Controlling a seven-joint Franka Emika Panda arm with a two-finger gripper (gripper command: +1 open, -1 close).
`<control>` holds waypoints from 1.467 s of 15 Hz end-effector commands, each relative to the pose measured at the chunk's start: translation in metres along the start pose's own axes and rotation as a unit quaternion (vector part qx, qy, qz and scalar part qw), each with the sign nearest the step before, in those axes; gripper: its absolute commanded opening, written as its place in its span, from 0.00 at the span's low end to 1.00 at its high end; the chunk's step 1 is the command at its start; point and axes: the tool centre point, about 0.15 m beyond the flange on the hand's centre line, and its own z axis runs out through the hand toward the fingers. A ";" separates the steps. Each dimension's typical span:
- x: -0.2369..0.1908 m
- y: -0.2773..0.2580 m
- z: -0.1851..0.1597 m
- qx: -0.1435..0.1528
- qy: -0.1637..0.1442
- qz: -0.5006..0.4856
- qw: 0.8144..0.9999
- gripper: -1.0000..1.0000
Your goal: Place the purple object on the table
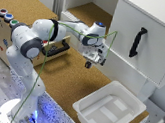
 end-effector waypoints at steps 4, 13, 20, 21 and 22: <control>-0.006 0.053 0.074 0.024 -0.020 0.022 0.999 0.00; 0.017 0.054 0.111 -0.040 -0.024 0.067 0.997 0.00; 0.021 0.059 0.117 -0.018 -0.023 0.059 0.998 1.00; 0.017 0.059 0.114 -0.014 -0.019 0.056 0.998 1.00; 0.013 0.059 0.109 -0.008 -0.014 0.055 0.998 1.00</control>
